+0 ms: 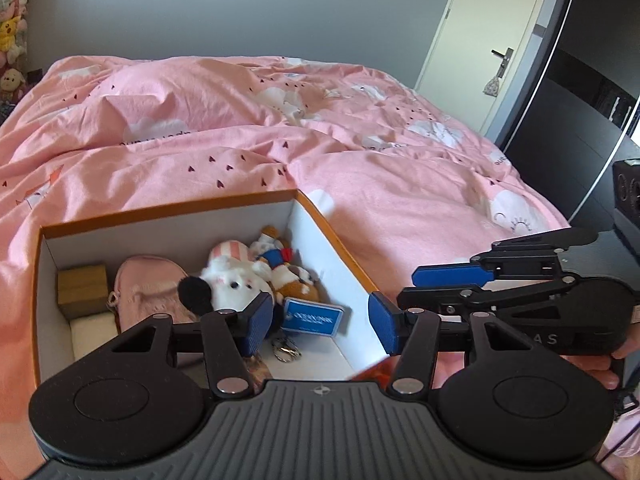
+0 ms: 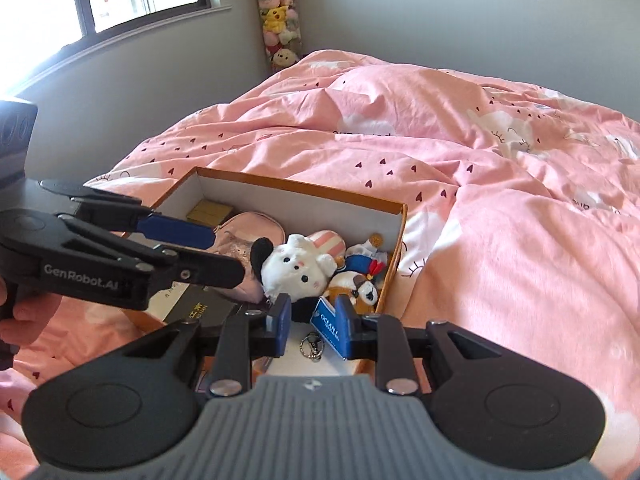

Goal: Organize objects
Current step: 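Open both tools and withdraw them from the box, then grasp the yellow tape measure with the left tool while the right tool grasps the orange crocheted fruit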

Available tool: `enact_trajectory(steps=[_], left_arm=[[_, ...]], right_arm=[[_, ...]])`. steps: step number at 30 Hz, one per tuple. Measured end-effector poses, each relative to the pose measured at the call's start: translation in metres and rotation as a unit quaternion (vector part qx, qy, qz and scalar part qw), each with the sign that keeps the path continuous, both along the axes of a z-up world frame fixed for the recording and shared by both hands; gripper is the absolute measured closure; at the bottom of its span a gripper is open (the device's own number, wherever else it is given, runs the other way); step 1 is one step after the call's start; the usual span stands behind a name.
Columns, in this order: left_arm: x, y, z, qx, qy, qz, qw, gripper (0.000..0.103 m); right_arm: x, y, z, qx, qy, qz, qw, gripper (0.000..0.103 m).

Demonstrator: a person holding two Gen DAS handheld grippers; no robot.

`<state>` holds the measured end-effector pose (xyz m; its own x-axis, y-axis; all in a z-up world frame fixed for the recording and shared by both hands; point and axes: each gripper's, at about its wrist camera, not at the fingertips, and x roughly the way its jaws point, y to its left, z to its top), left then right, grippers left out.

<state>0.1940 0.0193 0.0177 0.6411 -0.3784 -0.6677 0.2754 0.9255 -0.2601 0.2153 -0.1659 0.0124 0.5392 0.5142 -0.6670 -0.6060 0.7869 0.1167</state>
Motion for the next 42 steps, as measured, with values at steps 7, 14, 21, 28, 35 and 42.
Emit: enact_trajectory(steps=[7,14,21,28,35,42], left_arm=[[-0.031,-0.016,-0.037,-0.048,0.063,-0.022,0.9966,0.04],[-0.025,-0.042,-0.106,-0.003,0.15,-0.014,0.9886,0.027],[-0.019,-0.057,-0.135,0.018,0.183,-0.015,0.9829,0.026],[-0.016,-0.06,-0.148,0.032,0.192,-0.002,0.9808,0.03],[-0.021,-0.053,-0.154,0.034,0.196,0.008,0.98,0.038],[-0.039,-0.035,-0.146,0.022,0.192,0.02,0.981,0.042]], right_arm=[[-0.037,-0.034,-0.038,0.025,0.044,-0.06,0.997,0.076],[-0.04,-0.049,-0.083,0.021,0.091,-0.109,0.99,0.063],[-0.034,-0.05,-0.1,0.023,0.106,-0.112,0.988,0.059],[-0.027,-0.045,-0.114,0.016,0.122,-0.1,0.987,0.057],[-0.016,-0.041,-0.126,0.019,0.139,-0.092,0.986,0.052],[-0.006,-0.033,-0.139,0.002,0.154,-0.097,0.983,0.047]])
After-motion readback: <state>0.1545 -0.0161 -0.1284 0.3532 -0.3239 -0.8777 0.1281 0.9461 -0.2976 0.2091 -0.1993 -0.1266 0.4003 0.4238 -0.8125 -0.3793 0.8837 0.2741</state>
